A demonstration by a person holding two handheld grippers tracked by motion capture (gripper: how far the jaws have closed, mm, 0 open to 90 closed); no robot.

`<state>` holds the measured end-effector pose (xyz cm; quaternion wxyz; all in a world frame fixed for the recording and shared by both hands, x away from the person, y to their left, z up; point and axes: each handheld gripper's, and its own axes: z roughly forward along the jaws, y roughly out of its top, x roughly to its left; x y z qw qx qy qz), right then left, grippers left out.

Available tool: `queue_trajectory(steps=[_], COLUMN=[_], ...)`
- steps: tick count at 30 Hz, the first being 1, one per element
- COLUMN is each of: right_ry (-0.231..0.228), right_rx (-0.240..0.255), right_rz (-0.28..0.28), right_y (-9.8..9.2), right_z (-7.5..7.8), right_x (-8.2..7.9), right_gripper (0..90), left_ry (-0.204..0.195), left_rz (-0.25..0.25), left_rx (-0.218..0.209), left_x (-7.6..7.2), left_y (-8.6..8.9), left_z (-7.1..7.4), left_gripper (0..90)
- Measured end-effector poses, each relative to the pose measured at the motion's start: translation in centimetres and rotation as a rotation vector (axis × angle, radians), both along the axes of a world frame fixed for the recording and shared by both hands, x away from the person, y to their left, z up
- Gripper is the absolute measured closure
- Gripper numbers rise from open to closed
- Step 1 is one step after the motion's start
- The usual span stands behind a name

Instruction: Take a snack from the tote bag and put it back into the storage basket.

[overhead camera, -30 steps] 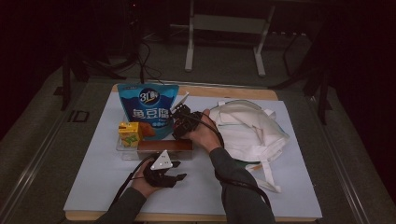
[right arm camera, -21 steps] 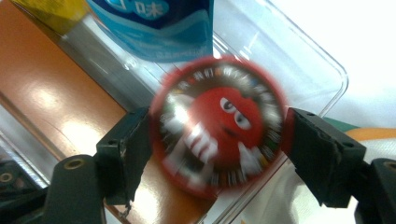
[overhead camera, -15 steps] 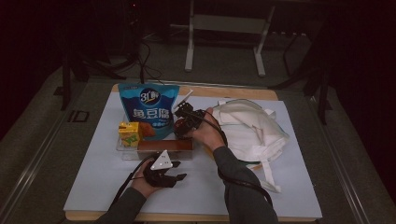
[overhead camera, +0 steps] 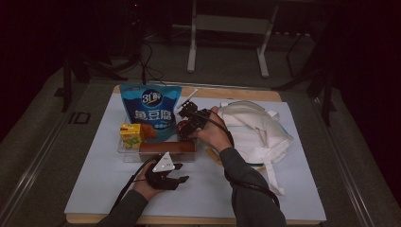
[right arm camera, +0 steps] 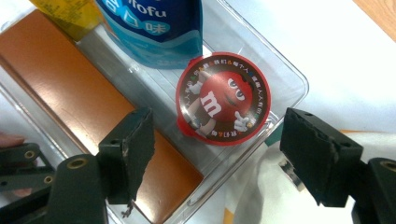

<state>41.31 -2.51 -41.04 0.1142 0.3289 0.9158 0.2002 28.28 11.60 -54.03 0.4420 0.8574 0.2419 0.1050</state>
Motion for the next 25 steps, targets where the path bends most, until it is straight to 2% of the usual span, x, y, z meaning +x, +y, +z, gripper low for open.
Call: queue_trajectory(steps=[11, 12, 20, 25], right_ry=[-0.024, -0.027, -0.024, -0.022], right_rx=[0.009, 0.013, 0.018, 0.028], right_rz=[0.017, 0.019, 0.014, -0.004], right_y=[-0.9, -1.0, -2.5, -4.2], right_z=[1.1, 1.1, 1.2, 1.2], right_x=[-0.4, -0.4, -0.5, -0.5], right_gripper=[26.9, 30.1, 32.3, 33.6], left_ry=[0.001, 0.001, 0.002, 0.002], left_rz=[0.000, 0.000, 0.000, 0.002], left_rx=[0.001, 0.001, 0.000, 0.002], left_x=[0.0, 0.0, 0.0, 0.0], left_y=[0.0, 0.0, 0.0, 0.0], left_z=[0.0, 0.0, 0.0, 0.0], left_gripper=[45.9, 45.9, 45.9, 45.9])
